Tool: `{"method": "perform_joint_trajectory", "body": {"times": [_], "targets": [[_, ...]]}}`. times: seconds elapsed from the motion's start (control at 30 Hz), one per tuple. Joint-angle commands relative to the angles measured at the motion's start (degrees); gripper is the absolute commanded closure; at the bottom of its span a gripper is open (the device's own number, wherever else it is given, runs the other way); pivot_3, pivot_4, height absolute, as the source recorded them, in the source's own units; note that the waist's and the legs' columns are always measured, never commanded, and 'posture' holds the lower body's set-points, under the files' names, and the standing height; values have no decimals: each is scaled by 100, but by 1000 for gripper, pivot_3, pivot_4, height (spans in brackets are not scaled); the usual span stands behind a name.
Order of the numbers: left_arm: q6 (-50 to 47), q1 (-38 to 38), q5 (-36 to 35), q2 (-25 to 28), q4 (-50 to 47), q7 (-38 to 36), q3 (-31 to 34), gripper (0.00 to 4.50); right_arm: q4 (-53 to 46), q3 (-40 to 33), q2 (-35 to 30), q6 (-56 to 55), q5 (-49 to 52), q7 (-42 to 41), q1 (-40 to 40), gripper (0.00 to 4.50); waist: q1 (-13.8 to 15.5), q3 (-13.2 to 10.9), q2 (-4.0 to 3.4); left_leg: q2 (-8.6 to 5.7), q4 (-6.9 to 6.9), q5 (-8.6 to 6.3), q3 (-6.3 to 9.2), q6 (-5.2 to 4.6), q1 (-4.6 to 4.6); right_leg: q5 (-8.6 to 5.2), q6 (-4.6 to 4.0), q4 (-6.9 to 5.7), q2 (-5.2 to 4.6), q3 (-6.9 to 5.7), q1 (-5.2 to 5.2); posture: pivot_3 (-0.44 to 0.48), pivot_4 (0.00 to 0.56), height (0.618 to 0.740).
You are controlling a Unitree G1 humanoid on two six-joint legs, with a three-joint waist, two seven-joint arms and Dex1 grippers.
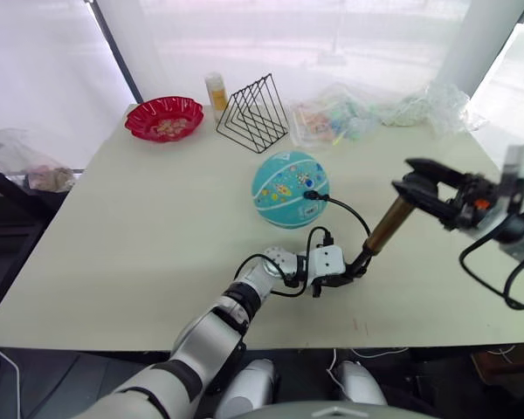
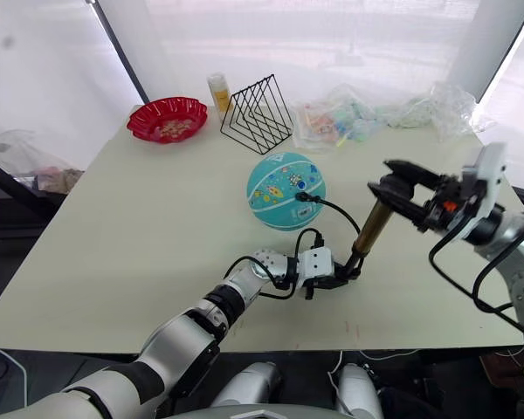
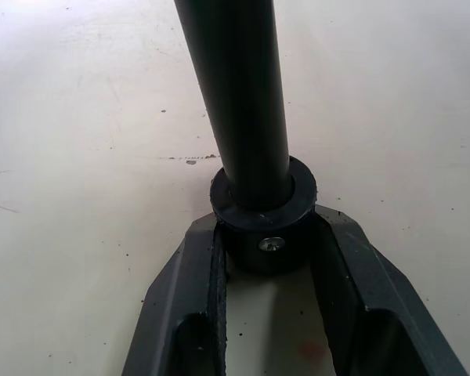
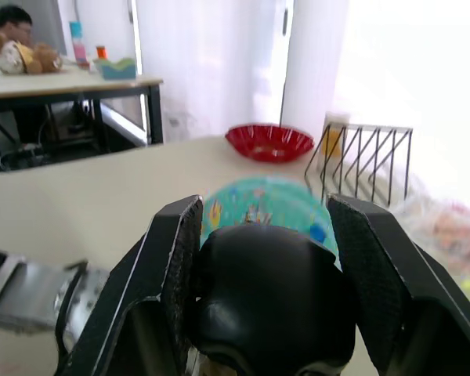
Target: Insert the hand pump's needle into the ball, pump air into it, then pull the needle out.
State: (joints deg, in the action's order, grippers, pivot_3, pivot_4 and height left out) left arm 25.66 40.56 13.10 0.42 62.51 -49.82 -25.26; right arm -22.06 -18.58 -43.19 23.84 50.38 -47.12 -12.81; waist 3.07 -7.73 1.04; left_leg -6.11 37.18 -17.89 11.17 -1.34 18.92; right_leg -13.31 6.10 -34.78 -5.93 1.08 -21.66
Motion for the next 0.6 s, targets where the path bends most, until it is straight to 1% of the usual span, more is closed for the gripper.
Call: {"method": "perform_joint_trajectory", "body": {"times": [0.03, 0.1, 0.23, 0.3, 0.33, 0.43, 0.5, 0.57, 0.6], "targets": [[-575, -491, 721, 361, 952, 57, -480, 3387, -258, -1018, -244, 70, 799, 595, -804, 2451, -3, -20, -6, -3, 3, -2, -7, 4, 2, 1, 2, 0, -4, 5, -1, 0, 150, 740], [-572, -490, 725, 364, 951, 57, -482, 3387, -295, -1040, -109, 156, 993, 748, -802, 2451, 8, -24, 0, -9, 3, -2, -6, 4, 7, 2, 4, 0, -9, 5, -4, 0, 150, 740], [-573, -490, 724, 369, 939, 43, -481, 3387, -382, -712, -18, 196, 593, 490, -235, 2451, 43, -27, 9, -10, 4, 10, 1, -17, 19, 3, 2, 1, -7, 1, -17, 0, 150, 740], [-568, -489, 730, 379, 933, 33, -490, 3387, -378, -94, 13, 93, -67, 197, 400, 2451, 53, -8, 31, -9, 3, 10, 2, -17, 17, 2, 2, 2, -5, 1, -17, 0, 150, 740], [-573, -489, 720, 384, 930, 34, -484, 3387, -255, 162, 227, 8, -260, 173, 681, 2451, 51, 8, 45, -9, 0, 10, 4, -17, 14, 1, 1, 2, -3, 0, -17, 0, 150, 740], [-567, -485, 720, 409, 931, 37, -487, 3387, -5, 518, 578, -257, -588, 85, 1032, 2452, -20, 55, 74, 5, -10, 8, 2, -15, -14, -3, -2, 1, 8, 3, 3, 0, 150, 740], [-569, -487, 712, 418, 935, 46, -479, 3387, 145, 681, 824, -463, -770, 34, 1174, 2453, -75, 70, 91, 5, -9, -5, 0, 9, -21, -2, -1, 1, 8, 7, 12, 0, 150, 740], [-568, -500, 701, 425, 931, 36, -472, 3387, 640, 1115, 1127, -901, -1365, -35, 1472, 2453, -93, 96, 96, 6, -10, -6, 4, 10, -28, -2, -2, -3, 11, 9, 17, 0, 150, 740], [-554, -503, 720, 435, 928, 37, -491, 3387, 853, 1364, 1135, -1085, -1703, -146, 1649, 2453, -94, 124, 99, 8, -15, -6, 5, 10, -35, -3, -3, -3, 15, 9, 18, 0, 150, 740]]}}
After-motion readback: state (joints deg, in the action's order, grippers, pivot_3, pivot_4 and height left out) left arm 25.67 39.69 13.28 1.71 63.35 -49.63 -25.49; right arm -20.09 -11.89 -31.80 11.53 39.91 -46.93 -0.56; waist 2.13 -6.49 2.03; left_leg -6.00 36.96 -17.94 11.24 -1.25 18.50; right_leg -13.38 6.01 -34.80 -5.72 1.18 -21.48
